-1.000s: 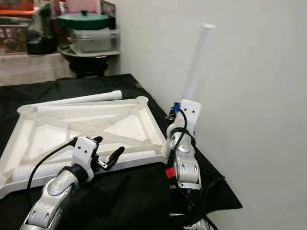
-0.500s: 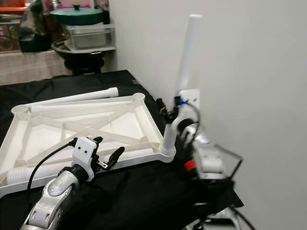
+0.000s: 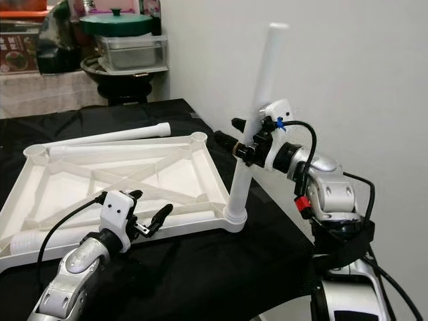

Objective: Building children table

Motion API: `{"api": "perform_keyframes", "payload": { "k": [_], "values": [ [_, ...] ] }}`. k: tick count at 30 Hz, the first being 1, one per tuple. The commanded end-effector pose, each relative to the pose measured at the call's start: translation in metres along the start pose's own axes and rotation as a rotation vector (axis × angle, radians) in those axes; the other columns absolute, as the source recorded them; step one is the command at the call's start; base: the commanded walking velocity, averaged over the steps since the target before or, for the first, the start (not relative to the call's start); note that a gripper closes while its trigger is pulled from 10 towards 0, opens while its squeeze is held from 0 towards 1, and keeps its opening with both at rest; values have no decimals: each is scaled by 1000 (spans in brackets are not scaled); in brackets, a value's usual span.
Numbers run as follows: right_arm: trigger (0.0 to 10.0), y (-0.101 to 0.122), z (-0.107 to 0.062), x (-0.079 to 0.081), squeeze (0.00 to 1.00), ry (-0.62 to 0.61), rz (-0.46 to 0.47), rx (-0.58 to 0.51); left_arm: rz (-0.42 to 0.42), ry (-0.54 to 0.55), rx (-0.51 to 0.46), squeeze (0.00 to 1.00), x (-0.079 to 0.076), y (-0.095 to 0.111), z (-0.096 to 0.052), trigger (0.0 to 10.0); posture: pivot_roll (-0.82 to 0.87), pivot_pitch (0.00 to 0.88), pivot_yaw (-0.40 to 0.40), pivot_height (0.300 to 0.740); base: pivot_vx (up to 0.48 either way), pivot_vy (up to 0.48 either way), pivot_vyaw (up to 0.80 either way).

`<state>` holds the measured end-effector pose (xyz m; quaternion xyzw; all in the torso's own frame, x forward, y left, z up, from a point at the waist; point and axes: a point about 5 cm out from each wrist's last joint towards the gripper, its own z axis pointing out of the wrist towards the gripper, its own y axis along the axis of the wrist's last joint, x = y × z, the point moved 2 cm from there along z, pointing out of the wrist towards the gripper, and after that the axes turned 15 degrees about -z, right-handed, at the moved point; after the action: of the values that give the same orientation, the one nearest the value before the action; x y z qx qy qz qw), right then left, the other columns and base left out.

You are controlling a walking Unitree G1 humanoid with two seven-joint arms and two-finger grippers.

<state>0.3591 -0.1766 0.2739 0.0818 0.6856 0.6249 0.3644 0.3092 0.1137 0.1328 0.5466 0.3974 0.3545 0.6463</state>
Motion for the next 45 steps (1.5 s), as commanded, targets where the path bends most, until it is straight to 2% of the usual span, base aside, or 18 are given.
{"api": "perform_keyframes", "payload": {
  "k": [1,6,14,15,16,17,18,27,33,37,38,39,40,41,42,43,44,45],
  "values": [
    [10000,10,6,11,0,139,6,-80,-6,1,16,0,-1,-4,-1,10000,71,0,-81,740,0,0,0],
    [10000,11,6,18,0,242,27,-124,-5,2,16,0,-1,-5,-1,10000,72,0,-82,740,0,0,0],
    [9647,5,4,16,0,264,46,-119,-6,3,17,0,-1,-5,-1,10000,70,0,-83,740,0,0,0],
    [7608,4,3,15,0,271,50,-118,-6,4,17,0,-1,-5,-1,10000,69,0,-82,740,0,0,0],
    [7608,4,3,15,0,271,50,-118,-6,4,17,0,-1,-5,-1,10000,69,0,-82,740,0,0,0],
    [1961,3,2,15,0,286,56,-119,-7,4,17,0,-1,-5,-1,10000,68,0,-82,740,0,0,0],
    [0,3,1,13,0,295,74,-131,-8,3,17,0,-2,-5,-1,10000,66,0,-82,740,0,0,0],
    [0,4,-3,10,0,317,82,-142,-10,0,19,0,-3,-6,-1,10000,63,0,-81,740,0,0,0],
    [0,-3,3,1,0,193,41,-55,-10,-1,21,0,-3,-6,-1,10000,62,0,-79,740,0,0,0],
    [0,-19,14,-9,0,-20,28,73,-10,-2,21,0,-3,-6,-1,10000,54,0,-76,740,0,0,0],
    [0,-33,19,-18,0,-233,32,161,-10,-1,22,0,-3,-7,-2,10000,54,0,-68,740,0,0,0],
    [0,-33,19,-18,0,-233,32,161,-10,-1,22,0,-3,-7,-2,10000,54,0,-68,740,0,0,0],
    [0,-58,19,-26,0,-541,72,277,-12,0,24,0,-3,-7,-1,10000,47,0,-52,740,0,0,0],
    [0,-58,19,-26,0,-541,72,277,-12,0,24,0,-3,-7,-1,10000,47,0,-52,740,0,0,0],
    [0,-81,14,-24,0,-779,143,362,-15,-4,27,0,-5,-8,0,10000,39,0,-49,740,0,0,0],
    [0,-81,14,-24,0,-779,143,362,-15,-4,27,0,-5,-8,0,10000,39,0,-49,740,0,0,0],
    [0,-102,14,-9,0,-961,239,438,-12,-15,29,0,-7,-8,1,10000,54,0,-55,740,0,0,0],
    [0,-102,14,-9,0,-961,239,438,-12,-15,29,0,-7,-8,1,10000,54,0,-55,740,0,0,0]
  ]
}}
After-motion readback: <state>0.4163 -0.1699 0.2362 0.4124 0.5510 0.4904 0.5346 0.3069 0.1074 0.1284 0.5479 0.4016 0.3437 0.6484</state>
